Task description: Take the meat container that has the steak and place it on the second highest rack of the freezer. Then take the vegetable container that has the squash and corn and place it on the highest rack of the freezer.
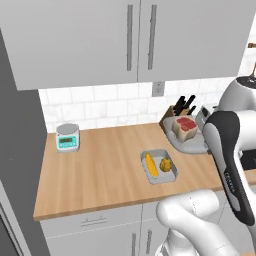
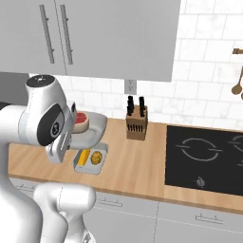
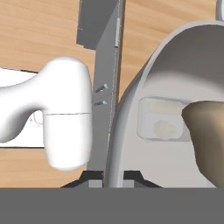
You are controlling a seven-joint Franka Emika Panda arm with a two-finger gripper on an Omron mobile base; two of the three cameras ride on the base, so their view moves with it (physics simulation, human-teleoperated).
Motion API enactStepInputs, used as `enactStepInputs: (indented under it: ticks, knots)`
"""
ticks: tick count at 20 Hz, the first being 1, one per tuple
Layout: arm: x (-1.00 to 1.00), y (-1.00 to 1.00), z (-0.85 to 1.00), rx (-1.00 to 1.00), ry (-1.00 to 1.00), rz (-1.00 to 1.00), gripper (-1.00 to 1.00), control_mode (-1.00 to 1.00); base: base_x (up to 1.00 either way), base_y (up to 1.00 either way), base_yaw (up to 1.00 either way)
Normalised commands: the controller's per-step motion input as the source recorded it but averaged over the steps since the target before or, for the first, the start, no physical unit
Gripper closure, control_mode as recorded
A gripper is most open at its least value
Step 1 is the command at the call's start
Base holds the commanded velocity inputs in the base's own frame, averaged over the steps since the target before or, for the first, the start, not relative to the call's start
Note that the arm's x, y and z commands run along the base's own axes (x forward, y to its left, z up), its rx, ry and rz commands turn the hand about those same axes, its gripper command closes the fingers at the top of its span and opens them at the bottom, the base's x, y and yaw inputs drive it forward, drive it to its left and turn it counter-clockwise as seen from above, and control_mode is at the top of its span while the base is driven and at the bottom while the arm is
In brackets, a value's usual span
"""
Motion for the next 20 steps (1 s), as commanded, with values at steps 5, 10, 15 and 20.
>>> enactStepInputs:
  ticks: [5, 10, 15, 20]
  knots:
    - [0.0, 0.0, 0.0, 0.0, -0.01, 0.0, 1.0, -1.0, 0.0, 0.0, 0.0]
    - [0.0, 0.0, 0.01, 0.0, 0.0, 0.0, 1.0, -1.0, 0.0, 0.0, 0.0]
    - [0.0, 0.0, 0.0, 0.0, 0.0, 0.0, 1.0, 1.0, -0.19, -0.17, 0.0]
    - [0.0, 0.0, 0.0, 0.0, 0.0, 0.0, 1.0, 1.0, -0.97, -0.73, 0.0]
